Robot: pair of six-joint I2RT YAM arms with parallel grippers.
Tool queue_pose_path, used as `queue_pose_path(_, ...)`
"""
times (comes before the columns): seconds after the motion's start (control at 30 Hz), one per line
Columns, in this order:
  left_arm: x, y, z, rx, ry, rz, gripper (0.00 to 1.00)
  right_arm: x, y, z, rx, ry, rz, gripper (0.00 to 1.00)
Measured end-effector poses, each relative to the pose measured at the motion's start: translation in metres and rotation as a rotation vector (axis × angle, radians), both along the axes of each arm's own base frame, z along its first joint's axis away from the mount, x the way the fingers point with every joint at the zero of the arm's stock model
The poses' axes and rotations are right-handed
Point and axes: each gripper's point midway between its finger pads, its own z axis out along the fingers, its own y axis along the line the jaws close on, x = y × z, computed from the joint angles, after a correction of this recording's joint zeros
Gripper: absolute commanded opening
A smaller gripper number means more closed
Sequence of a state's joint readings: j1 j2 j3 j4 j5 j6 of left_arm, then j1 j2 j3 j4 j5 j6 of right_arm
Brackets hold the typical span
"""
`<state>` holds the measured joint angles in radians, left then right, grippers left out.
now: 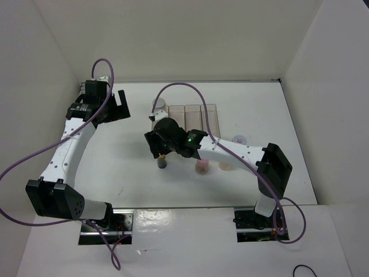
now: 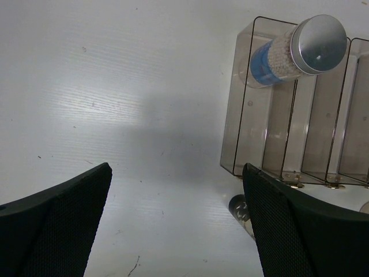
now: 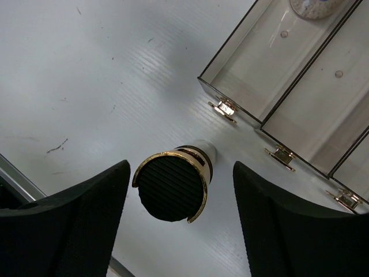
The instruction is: Organize the condiment bottles
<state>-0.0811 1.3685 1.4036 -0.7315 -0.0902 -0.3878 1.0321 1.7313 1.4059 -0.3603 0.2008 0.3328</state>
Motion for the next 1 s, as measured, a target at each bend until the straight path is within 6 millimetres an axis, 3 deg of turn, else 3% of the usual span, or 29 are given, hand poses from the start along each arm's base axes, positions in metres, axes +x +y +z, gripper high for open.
queue_pose_path(0.07, -0.001, 0.001, -0.002, 0.001, 0.006, 0.001, 1.00, 0.001, 0.001, 0.000, 0.001, 0.000, -0.003, 0.74)
queue_pose_path(0.17, -0.002, 0.001, -0.005, 0.010, 0.013, -0.008, 1.00, 0.002, 0.002, -0.004, -0.006, 0.003, -0.004, 0.61)
queue_pose_path(0.3, -0.002, 0.001, -0.006, 0.015, 0.014, -0.012, 1.00, 0.001, 0.006, -0.011, -0.017, 0.016, -0.002, 0.61)
queue_pose_path(0.4, -0.002, 0.001, -0.007, 0.015, 0.015, -0.013, 1.00, 0.000, 0.008, -0.013, -0.025, 0.019, 0.003, 0.51)
queue_pose_path(0.43, -0.002, 0.001, -0.007, 0.015, 0.015, -0.013, 1.00, -0.001, 0.008, -0.013, -0.028, 0.017, 0.004, 0.42)
queue_pose_path(0.6, -0.003, 0.001, -0.005, 0.014, 0.009, -0.013, 1.00, -0.003, 0.011, -0.011, -0.031, 0.017, 0.005, 0.17)
queue_pose_path(0.8, -0.004, 0.001, -0.008, 0.013, 0.014, -0.014, 1.00, -0.007, 0.006, -0.010, -0.063, 0.023, 0.000, 0.14)
queue_pose_path(0.9, -0.004, 0.001, -0.007, 0.013, 0.011, -0.014, 1.00, -0.008, 0.001, 0.000, -0.063, 0.017, -0.004, 0.12)
queue_pose_path(1.0, -0.004, 0.001, -0.006, 0.013, 0.007, -0.014, 1.00, -0.006, -0.009, 0.037, -0.034, -0.037, -0.025, 0.11)
